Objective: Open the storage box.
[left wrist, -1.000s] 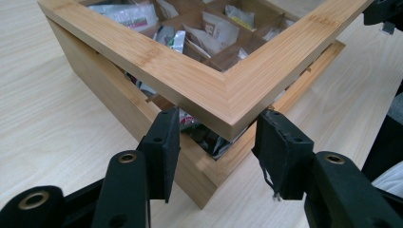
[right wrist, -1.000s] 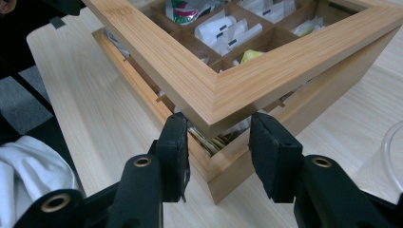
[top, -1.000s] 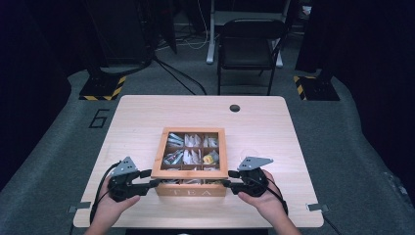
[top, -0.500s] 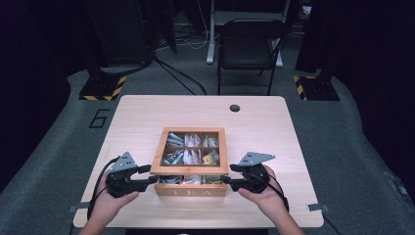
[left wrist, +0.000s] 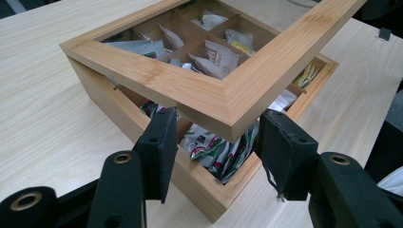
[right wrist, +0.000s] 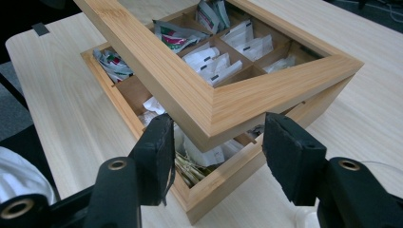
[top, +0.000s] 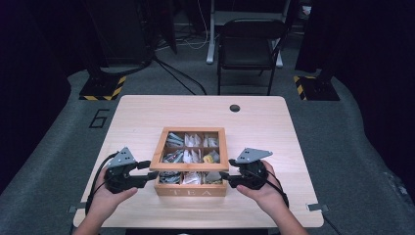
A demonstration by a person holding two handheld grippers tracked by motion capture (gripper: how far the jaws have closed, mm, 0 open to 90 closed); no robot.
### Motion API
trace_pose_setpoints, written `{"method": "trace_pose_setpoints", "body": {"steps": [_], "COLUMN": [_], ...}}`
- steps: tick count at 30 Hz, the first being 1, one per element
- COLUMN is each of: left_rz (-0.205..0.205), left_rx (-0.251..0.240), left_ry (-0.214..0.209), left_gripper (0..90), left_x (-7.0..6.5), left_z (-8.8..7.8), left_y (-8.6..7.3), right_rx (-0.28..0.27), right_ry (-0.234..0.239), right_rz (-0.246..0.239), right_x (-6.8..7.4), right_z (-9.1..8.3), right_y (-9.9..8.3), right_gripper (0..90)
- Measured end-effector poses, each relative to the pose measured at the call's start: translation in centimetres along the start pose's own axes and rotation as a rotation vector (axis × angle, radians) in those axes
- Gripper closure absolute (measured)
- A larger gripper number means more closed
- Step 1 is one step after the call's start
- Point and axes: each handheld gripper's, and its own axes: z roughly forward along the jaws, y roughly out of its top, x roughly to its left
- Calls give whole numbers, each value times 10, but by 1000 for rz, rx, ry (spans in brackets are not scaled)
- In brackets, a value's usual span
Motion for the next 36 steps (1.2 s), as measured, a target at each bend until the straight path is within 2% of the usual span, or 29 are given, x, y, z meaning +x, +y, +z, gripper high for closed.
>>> {"method": "trace_pose_setpoints", "body": {"steps": [3, 7, 10, 20, 25, 30, 36], "left_rz": [-4, 13, 19, 38, 55, 54, 56], "left_rx": [-14, -6, -6, -19, -17, -22, -32], "left_ry": [4, 9, 7, 19, 12, 3, -1], "left_gripper": [490, 490, 490, 490, 490, 490, 494], "left_x": [0, 0, 1, 3, 5, 8, 11], "left_z": [-1, -2, -3, -7, -8, -10, -12], "left_y": [2, 4, 6, 17, 22, 27, 34], "right_rx": [-5, -8, -1, -5, 3, 4, 1], "right_ry": [-13, -22, -22, -30, -28, -22, -3], "right_rz": [-8, -24, -45, -53, -82, -77, -47], "right_x": [1, 1, 1, 0, -3, -5, -10], "right_z": [-1, -2, -3, -7, -9, -10, -13], "right_y": [3, 6, 9, 19, 25, 30, 37], "right_gripper": [440, 442, 443, 456, 461, 462, 462]}}
